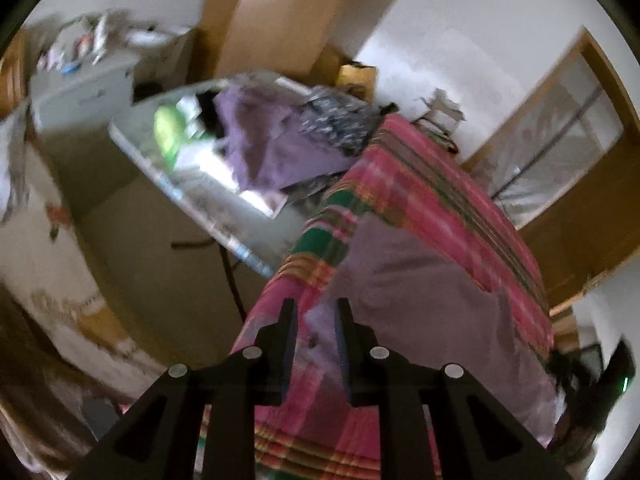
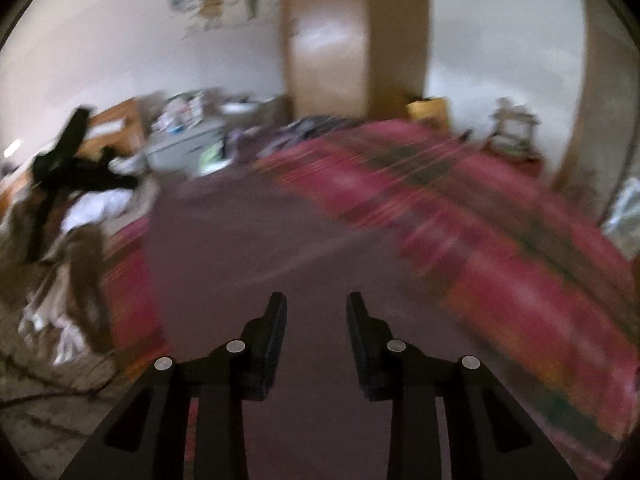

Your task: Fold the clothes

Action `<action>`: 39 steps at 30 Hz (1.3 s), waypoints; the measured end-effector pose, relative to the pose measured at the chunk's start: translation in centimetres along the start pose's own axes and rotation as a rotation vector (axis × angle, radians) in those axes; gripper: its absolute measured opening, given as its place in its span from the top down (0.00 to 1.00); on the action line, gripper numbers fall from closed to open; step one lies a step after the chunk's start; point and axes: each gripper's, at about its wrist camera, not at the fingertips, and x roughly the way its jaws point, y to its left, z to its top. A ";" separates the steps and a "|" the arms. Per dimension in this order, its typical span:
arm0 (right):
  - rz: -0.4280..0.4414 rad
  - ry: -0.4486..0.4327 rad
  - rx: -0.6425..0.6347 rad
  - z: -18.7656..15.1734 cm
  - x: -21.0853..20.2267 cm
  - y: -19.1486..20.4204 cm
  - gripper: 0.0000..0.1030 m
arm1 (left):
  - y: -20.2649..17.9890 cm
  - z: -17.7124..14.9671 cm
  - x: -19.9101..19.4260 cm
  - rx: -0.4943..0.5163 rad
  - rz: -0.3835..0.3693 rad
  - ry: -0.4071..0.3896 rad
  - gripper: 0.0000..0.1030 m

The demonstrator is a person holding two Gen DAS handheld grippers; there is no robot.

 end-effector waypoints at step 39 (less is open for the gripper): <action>0.147 0.164 -0.048 -2.7 7.5 -7.2 0.95 | -31.4 1.8 23.8 0.610 -0.152 0.487 0.77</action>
